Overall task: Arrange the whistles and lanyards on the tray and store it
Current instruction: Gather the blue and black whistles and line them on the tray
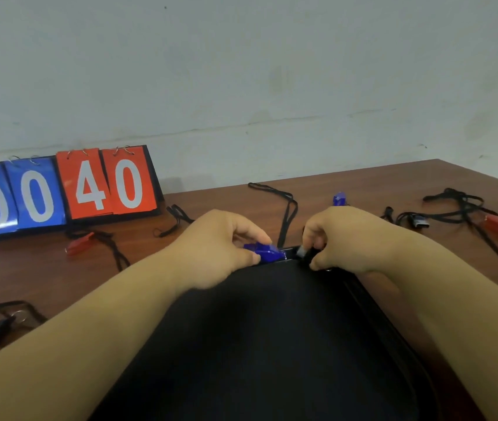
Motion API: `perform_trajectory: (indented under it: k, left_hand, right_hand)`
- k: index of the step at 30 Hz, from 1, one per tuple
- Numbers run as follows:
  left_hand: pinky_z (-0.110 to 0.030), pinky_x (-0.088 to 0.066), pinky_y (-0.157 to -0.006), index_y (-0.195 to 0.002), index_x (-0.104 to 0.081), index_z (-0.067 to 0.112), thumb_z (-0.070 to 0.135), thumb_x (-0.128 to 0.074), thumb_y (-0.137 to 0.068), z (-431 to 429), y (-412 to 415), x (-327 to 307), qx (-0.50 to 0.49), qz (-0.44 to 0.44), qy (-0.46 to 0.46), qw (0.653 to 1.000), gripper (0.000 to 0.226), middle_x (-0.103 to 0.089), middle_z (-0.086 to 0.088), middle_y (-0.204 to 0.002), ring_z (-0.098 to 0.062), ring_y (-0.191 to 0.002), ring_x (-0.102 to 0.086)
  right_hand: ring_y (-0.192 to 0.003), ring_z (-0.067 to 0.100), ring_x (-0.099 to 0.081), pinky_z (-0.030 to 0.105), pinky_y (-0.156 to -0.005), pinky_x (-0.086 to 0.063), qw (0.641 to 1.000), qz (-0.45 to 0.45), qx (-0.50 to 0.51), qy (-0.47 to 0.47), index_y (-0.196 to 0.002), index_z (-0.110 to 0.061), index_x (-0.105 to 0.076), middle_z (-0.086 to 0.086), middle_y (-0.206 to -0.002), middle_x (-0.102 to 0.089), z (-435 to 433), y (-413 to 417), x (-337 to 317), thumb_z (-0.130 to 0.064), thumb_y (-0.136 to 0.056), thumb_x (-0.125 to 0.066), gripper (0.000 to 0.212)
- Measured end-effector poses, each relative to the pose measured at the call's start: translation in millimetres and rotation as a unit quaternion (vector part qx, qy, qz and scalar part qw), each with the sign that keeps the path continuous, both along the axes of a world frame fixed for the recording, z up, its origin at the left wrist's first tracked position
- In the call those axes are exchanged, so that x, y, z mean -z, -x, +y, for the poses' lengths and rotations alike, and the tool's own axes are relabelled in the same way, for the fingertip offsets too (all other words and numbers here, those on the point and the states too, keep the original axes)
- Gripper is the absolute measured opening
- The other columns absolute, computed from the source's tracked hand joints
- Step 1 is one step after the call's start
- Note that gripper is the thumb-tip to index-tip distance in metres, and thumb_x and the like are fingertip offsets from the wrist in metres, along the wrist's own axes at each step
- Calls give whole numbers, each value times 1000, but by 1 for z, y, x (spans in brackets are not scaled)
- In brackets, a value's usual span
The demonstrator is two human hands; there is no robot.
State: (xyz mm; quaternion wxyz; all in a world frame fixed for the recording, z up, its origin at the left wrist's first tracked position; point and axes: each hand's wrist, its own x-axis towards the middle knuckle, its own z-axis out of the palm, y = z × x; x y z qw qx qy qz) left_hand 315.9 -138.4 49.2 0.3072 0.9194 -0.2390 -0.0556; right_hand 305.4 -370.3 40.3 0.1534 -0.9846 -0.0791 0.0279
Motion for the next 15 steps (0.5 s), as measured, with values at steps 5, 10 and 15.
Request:
perform_trajectory:
  k: [5, 10, 15]
  left_hand:
    - [-16, -45, -77, -92, -70, 44, 16, -79, -88, 6, -6, 16, -28, -19, 53, 998, 30, -68, 21, -99, -2, -92, -63]
    - [-22, -52, -79, -95, -73, 39, 15, -83, -83, 7, -10, 22, -36, -25, 125, 991, 29, -71, 12, -85, -9, -83, -70]
    - [-28, -58, -86, -97, -71, 37, 15, -84, -82, 4, -9, 25, -15, -39, 149, 988, 29, -74, 12, -90, -6, -86, -72]
  right_hand:
    - [-91, 4, -64, 20, -77, -49, 994, -54, -18, -93, -96, -33, -65, -18, -96, -64, 7, 5, -5, -35, -77, -86, 28]
    - [-87, -2, -68, 29, -84, -59, 981, -90, -45, -168, -90, -34, -69, -16, -92, -72, 22, 9, -1, -31, -76, -88, 24]
    - [-82, -2, -69, 29, -81, -61, 978, -102, -38, -178, -86, -34, -69, -16, -87, -73, 24, 10, -1, -25, -77, -87, 22]
